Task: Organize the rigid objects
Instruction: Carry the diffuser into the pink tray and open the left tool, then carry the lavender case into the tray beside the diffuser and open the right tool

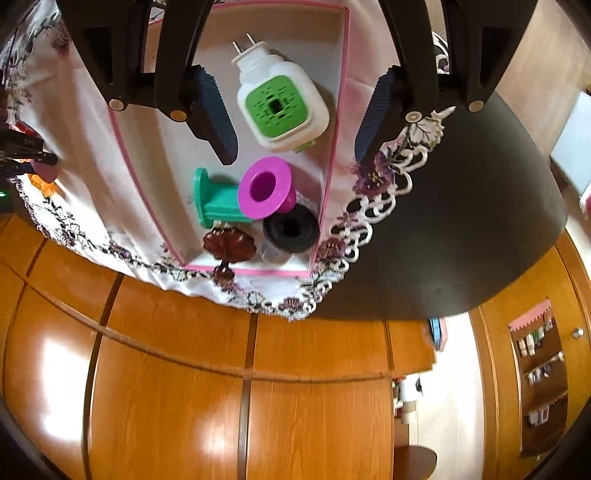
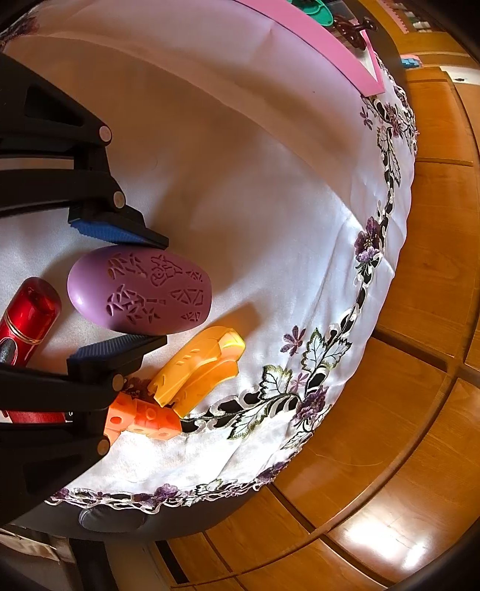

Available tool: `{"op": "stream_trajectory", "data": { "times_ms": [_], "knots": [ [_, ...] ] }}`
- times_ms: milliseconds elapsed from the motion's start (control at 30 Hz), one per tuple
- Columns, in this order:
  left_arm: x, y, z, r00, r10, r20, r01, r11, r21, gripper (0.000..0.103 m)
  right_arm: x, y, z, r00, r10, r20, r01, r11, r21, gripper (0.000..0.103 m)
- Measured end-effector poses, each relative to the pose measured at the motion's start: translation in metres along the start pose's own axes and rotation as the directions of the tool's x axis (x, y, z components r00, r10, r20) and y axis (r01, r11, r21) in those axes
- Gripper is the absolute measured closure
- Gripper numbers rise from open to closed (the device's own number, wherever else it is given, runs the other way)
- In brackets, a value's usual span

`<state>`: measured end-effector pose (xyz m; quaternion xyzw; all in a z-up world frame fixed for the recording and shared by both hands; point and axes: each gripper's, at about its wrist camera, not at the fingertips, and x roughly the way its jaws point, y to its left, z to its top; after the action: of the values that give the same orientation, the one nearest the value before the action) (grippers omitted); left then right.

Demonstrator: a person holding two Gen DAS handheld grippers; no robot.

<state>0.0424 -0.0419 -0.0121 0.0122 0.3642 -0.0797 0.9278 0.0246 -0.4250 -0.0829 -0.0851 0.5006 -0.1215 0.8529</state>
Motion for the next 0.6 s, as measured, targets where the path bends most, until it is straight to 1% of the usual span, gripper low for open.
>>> {"op": "stream_trajectory", "data": {
  "times_ms": [200, 600],
  "knots": [
    [-0.015, -0.006, 0.004, 0.999, 0.004, 0.033, -0.005, 1.0, 0.022, 0.035, -0.001, 0.0, 0.0, 1.0, -0.003, 0.001, 0.003, 1.0, -0.002, 0.059],
    [-0.019, -0.001, -0.001, 1.0, 0.016, 0.019, -0.016, 1.0, 0.01, 0.034, 0.001, -0.002, 0.0, 1.0, 0.008, -0.004, -0.008, 1.0, 0.02, 0.059]
  ]
}}
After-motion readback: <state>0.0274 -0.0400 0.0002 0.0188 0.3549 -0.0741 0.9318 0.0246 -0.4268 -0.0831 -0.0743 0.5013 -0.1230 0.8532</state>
